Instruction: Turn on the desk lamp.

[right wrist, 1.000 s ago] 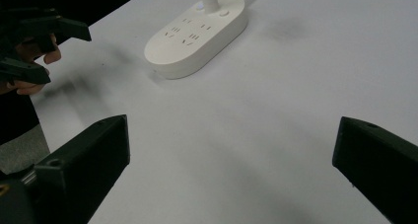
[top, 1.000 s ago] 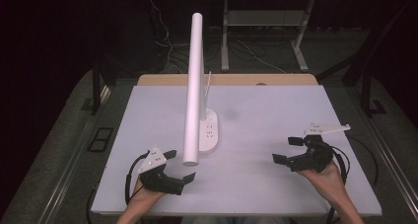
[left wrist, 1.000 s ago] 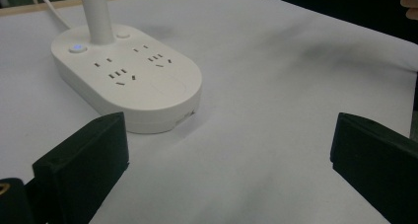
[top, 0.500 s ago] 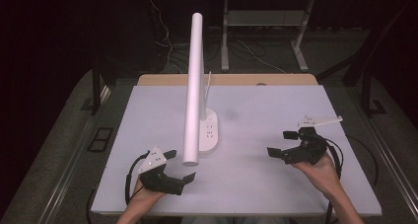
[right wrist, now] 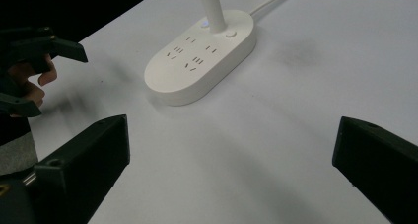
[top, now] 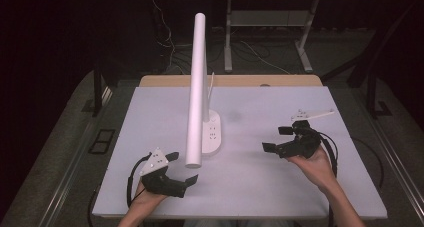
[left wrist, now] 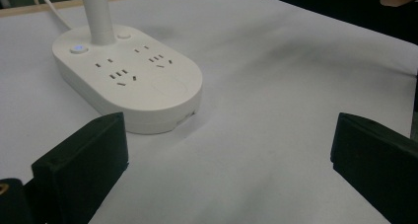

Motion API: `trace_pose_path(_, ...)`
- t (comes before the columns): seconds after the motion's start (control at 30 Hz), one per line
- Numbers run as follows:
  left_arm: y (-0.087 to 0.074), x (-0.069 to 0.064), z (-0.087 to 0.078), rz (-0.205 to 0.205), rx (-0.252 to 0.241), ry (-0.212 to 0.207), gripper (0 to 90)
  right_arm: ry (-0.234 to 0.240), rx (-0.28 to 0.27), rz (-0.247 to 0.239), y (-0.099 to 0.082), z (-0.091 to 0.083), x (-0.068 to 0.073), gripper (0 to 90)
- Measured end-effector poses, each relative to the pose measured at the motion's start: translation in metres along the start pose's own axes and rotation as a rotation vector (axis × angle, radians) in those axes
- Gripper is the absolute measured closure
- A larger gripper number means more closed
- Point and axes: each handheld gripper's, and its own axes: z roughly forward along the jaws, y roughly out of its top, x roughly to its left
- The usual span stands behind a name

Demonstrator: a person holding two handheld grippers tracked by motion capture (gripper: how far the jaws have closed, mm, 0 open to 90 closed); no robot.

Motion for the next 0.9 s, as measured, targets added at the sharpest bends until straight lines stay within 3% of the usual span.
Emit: trace_pose_path(0.9,0.000,0.000,0.000,0.002,0.002,0.000,0.1,0.036,0.020,0.012,0.035,0.041,0.002,0.4)
